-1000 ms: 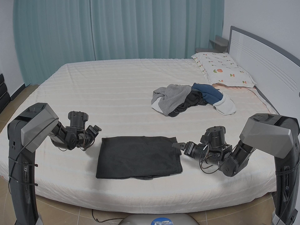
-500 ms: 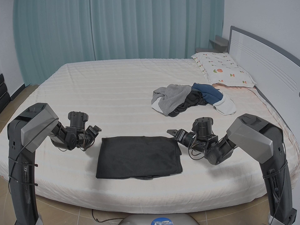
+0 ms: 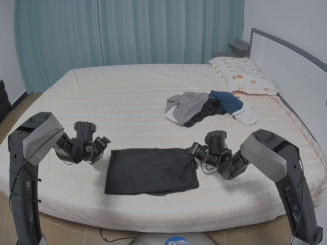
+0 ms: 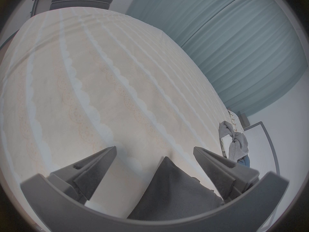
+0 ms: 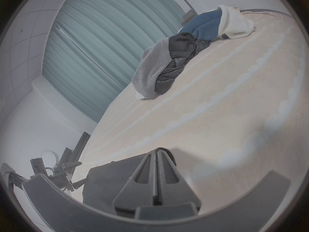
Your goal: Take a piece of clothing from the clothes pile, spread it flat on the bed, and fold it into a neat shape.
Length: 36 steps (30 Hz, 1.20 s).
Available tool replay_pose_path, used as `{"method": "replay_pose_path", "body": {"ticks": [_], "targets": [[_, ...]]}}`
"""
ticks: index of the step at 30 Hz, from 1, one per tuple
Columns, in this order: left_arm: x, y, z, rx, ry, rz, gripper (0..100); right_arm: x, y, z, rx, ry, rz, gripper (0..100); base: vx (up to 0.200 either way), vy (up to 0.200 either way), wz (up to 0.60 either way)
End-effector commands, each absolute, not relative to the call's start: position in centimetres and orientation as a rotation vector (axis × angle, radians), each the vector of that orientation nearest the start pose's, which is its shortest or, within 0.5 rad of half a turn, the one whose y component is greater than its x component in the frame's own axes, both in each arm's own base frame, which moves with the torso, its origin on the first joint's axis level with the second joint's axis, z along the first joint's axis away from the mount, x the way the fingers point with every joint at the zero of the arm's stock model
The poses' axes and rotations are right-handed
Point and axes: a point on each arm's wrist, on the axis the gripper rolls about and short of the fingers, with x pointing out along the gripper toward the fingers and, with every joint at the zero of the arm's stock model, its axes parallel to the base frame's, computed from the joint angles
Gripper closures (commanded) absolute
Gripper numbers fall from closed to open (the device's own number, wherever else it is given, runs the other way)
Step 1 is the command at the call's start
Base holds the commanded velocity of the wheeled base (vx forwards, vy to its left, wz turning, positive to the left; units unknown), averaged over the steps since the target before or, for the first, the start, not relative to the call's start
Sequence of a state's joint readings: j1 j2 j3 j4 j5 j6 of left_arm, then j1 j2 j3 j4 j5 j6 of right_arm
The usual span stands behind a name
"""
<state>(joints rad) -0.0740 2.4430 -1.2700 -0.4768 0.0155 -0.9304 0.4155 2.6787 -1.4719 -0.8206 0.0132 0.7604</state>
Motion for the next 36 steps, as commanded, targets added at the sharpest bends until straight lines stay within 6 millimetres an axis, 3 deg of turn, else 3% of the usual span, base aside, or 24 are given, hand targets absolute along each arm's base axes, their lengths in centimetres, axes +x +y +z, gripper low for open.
{"method": "replay_pose_path", "body": {"ticks": [1, 6, 15, 16, 20, 25, 27, 31, 36], "targets": [[44.5, -3.3, -0.5, -0.858, 0.666, 0.271, 0, 45.7, 19.6, -4.1, 0.666, 0.512, 0.246, 100, 0.0, 0.0, 0.0], [44.5, -3.3, -0.5, -0.858, 0.666, 0.271, 0, 45.9, 18.7, -4.4, 0.672, 0.511, 0.227, 100, 0.0, 0.0, 0.0], [44.5, -3.3, -0.5, -0.858, 0.666, 0.271, 0, 45.6, 19.1, -4.3, 0.665, 0.516, 0.238, 100, 0.0, 0.0, 0.0], [44.5, -3.3, -0.5, -0.858, 0.666, 0.271, 0, 45.6, 19.2, -4.2, 0.667, 0.512, 0.239, 0, 0.0, 0.0, 0.0], [44.4, -3.3, -0.4, -0.857, 0.668, 0.271, 0, 45.3, 18.7, -3.3, 0.673, 0.483, 0.24, 0, 0.0, 0.0, 0.0], [43.8, -3.3, -0.3, -0.854, 0.688, 0.266, 0, 43.5, 17.0, -1.0, 0.685, 0.5, 0.223, 0, 0.0, 0.0, 0.0], [42.5, -3.4, 1.1, -0.881, 0.731, 0.178, 0, 41.1, 14.6, 0.3, 0.7, 0.502, 0.208, 0, 0.0, 0.0, 0.0], [40.6, -3.5, 2.3, -0.919, 0.805, 0.042, 0, 38.2, 12.3, 0.4, 0.714, 0.548, 0.189, 0, 0.0, 0.0, 0.0], [38.4, -3.0, 1.0, -0.781, 0.907, -0.093, 0, 34.4, 11.3, 0.4, 0.857, 0.6, 0.148, 0, 0.0, 0.0, 0.0]]}}
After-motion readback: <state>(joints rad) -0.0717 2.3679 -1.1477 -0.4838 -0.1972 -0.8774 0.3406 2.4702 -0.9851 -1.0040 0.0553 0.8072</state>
